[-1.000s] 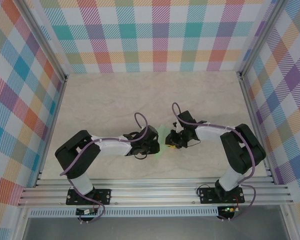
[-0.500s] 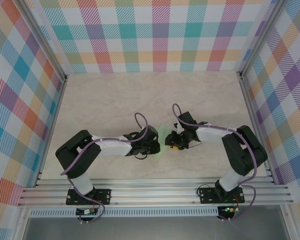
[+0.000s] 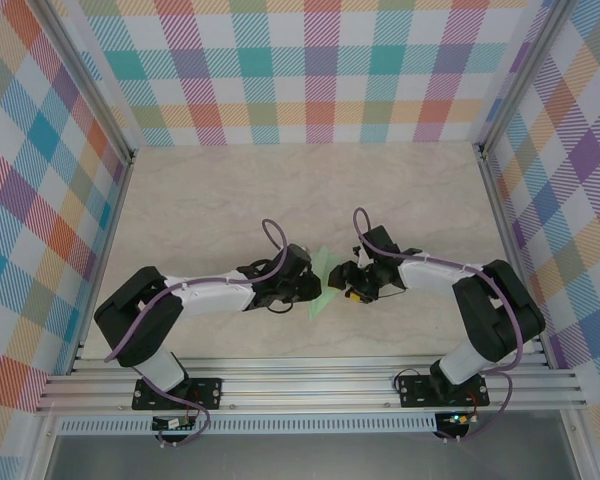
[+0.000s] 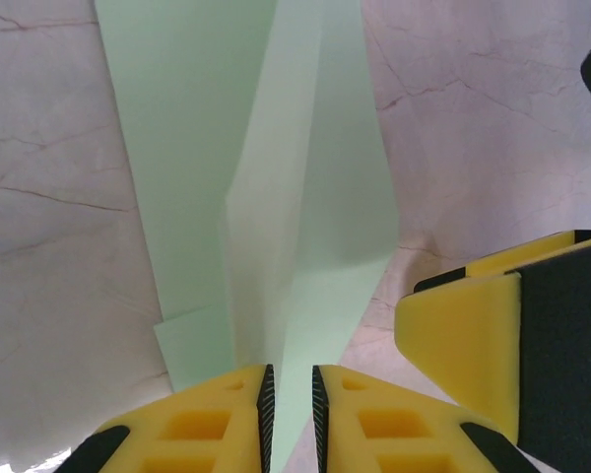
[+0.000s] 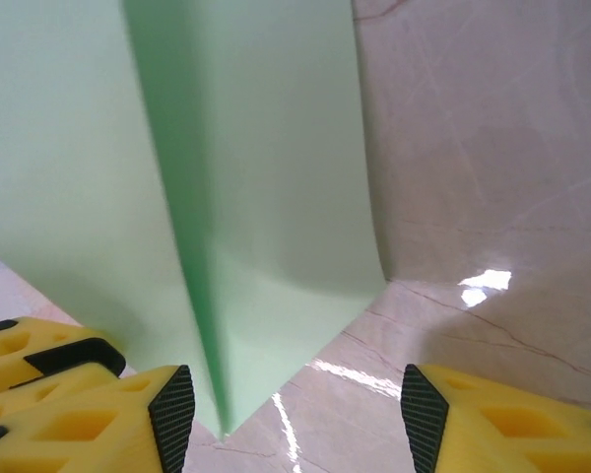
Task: Fold a paper plane with a square sheet of paper (pick it up from the middle)
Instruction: Turn over the paper at the center of the table.
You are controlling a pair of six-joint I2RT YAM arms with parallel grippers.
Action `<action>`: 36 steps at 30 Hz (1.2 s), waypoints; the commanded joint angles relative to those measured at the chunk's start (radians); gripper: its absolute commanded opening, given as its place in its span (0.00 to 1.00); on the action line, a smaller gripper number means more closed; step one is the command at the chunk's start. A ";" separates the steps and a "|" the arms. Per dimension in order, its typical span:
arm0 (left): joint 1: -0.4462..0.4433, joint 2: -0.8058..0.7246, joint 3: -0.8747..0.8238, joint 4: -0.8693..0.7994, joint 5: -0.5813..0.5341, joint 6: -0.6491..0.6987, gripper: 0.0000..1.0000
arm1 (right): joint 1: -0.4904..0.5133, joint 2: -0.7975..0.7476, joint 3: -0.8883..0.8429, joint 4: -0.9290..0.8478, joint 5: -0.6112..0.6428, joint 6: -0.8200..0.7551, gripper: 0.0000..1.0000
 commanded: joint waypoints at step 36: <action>0.035 0.049 -0.056 0.021 0.004 -0.012 0.15 | 0.012 0.050 -0.067 0.245 -0.100 0.104 0.61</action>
